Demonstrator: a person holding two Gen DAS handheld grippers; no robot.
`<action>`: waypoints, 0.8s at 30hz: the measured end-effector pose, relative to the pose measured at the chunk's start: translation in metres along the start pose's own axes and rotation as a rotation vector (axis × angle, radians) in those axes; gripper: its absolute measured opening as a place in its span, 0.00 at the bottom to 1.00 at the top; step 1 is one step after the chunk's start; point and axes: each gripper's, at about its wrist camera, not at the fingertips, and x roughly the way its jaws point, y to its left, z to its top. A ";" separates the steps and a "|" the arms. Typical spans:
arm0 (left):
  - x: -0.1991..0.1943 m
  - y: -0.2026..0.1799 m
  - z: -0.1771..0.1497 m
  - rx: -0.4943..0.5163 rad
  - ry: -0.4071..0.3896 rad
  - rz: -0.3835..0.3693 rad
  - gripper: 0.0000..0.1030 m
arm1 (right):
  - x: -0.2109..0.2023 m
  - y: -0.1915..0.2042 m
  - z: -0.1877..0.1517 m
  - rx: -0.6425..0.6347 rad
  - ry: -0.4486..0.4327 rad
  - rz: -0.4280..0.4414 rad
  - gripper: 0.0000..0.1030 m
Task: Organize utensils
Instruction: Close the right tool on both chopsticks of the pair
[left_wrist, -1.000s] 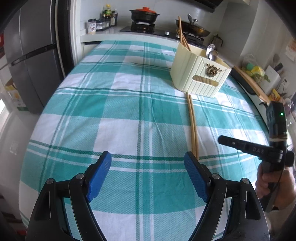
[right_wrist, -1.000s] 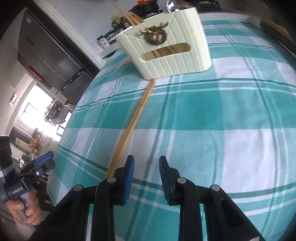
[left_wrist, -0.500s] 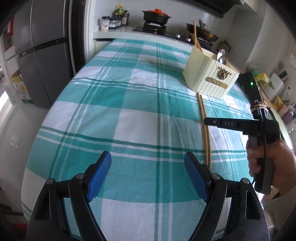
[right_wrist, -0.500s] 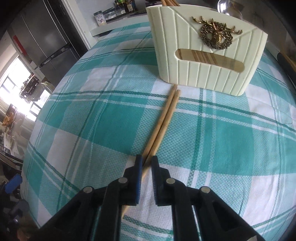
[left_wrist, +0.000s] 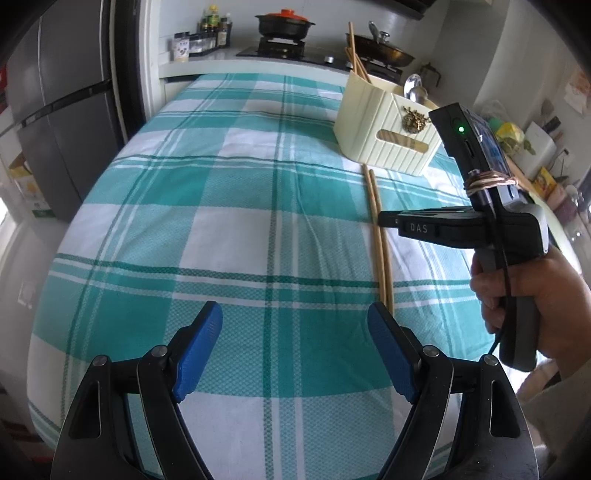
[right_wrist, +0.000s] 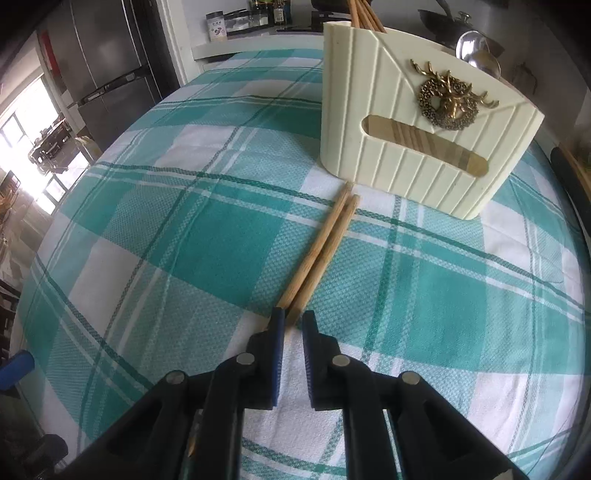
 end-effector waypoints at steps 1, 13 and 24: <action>-0.002 -0.001 0.000 0.006 -0.005 0.005 0.80 | -0.002 -0.005 -0.004 0.011 -0.002 0.011 0.09; 0.001 0.001 -0.006 -0.008 0.007 0.017 0.80 | -0.005 -0.046 -0.020 0.277 0.004 0.243 0.10; 0.004 0.005 -0.009 -0.025 0.017 0.001 0.80 | 0.008 -0.017 0.011 0.123 0.090 0.054 0.07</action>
